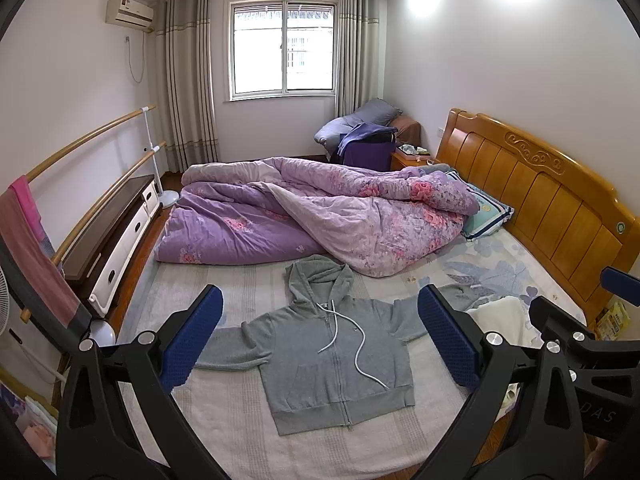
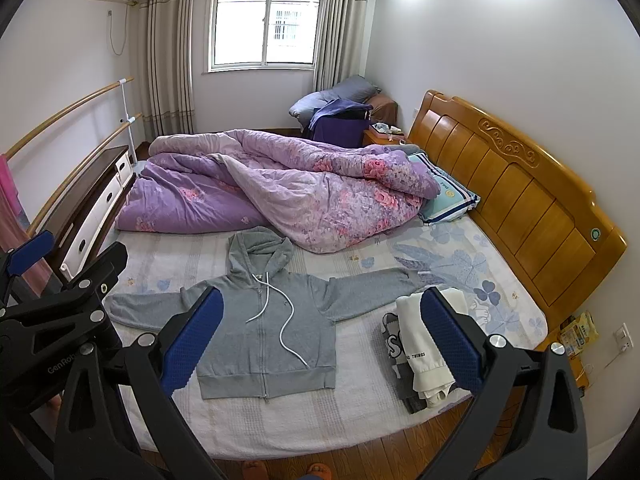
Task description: Fold large clothes
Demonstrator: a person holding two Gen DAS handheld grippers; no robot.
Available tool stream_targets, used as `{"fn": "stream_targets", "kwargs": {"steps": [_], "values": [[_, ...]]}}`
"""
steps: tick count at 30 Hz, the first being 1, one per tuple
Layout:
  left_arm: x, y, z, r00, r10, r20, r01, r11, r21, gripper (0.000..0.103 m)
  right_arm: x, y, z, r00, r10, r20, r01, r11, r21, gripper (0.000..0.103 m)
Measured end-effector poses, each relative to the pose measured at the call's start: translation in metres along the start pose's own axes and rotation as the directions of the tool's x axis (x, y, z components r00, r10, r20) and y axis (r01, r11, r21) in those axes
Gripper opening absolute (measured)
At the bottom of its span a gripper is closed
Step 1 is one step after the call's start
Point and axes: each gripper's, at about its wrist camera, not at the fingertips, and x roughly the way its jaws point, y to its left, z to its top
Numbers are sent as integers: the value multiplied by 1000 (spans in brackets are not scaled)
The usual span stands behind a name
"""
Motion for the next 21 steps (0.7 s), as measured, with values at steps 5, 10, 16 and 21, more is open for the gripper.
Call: {"fn": "stream_targets", "kwargs": {"steps": [5,10,16,21], "values": [[0,1,0,1000,4,-1,-4,1000,1,98,1,0,0,1000,1,-3,-1,1000,-1,95],[1,2,0,1000,5,-3,-5,1000,1,98,3,0,-1,1000,1,-5,-1,1000,-4,95],[0,5,0,1000,8,-1,-8,1000,1,98,4,0,0,1000,4,-7,-4,1000,-2,95],[2,12,0,1000,8,-4,-8,1000,4,98,6,-2,-1,1000,4,-11,-4,1000,-3,95]]}}
